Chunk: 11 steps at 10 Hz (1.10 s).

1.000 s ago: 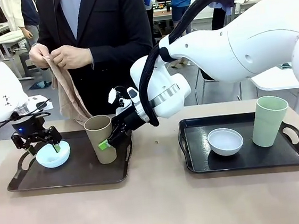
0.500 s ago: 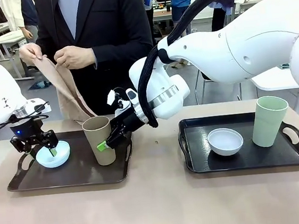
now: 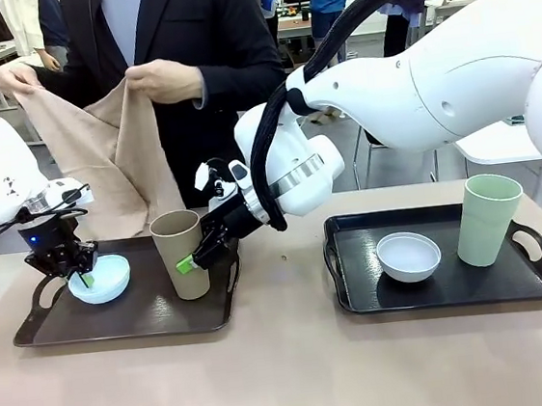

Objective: Set up a tray with a mat and arrange the tableware.
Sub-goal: Pick up the Picnic Bowl and Reusable plastic cup from the Handle tray in front of the human's position and hold them in the air.

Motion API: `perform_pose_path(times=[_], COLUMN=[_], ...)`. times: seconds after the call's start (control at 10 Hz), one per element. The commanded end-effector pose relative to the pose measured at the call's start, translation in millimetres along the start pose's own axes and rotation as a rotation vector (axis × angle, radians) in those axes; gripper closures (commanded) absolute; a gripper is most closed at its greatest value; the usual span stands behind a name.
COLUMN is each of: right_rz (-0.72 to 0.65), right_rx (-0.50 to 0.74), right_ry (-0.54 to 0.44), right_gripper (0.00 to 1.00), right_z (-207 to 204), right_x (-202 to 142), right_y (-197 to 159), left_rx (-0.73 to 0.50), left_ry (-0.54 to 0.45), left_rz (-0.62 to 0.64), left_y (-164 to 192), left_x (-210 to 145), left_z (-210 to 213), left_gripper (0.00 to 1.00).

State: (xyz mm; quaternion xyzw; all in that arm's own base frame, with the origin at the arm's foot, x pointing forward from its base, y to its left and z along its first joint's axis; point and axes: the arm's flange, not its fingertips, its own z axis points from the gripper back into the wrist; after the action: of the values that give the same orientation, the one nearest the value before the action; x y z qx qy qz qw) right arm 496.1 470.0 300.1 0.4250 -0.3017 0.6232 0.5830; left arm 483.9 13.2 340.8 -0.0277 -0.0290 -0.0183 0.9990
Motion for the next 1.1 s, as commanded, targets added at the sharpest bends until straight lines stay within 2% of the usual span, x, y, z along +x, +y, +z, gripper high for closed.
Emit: perform_pose_path(times=[0.0,0.1,0.2,0.3,0.5,0.6,1.0], right_rz=[-0.011,-0.008,-0.006,-0.007,-0.007,-0.023,0.084], right_rx=[0.006,0.004,0.003,0.001,-0.011,0.016,-0.022], right_ry=[0.001,0.002,0.004,0.003,-0.004,-0.025,-0.055], right_gripper=[0.73,1.00,0.73,1.00,1.00,0.21,0.21], right_z=[2.2,3.9,6.2,8.2,13.3,18.8,88.4], right_x=[-4.3,-4.1,-4.3,-4.7,-4.5,1.9,106.2], right_y=[-3.2,-3.4,-2.5,-2.4,-0.8,7.3,89.0], left_rx=[-0.001,0.000,0.003,0.007,0.036,0.024,-0.065], left_ry=[-0.009,-0.008,-0.009,-0.007,0.000,-0.003,-0.136], left_rz=[-0.008,-0.008,-0.005,-0.004,0.022,0.036,-0.020], left_y=[3.0,2.8,2.6,2.0,0.3,-1.8,-4.6], left_x=[2.7,3.3,3.3,3.8,4.2,-2.5,-59.1], left_z=[1.1,2.4,3.0,3.7,10.6,28.8,199.2], left_gripper=[1.00,1.00,1.00,1.00,1.00,1.00,1.00])
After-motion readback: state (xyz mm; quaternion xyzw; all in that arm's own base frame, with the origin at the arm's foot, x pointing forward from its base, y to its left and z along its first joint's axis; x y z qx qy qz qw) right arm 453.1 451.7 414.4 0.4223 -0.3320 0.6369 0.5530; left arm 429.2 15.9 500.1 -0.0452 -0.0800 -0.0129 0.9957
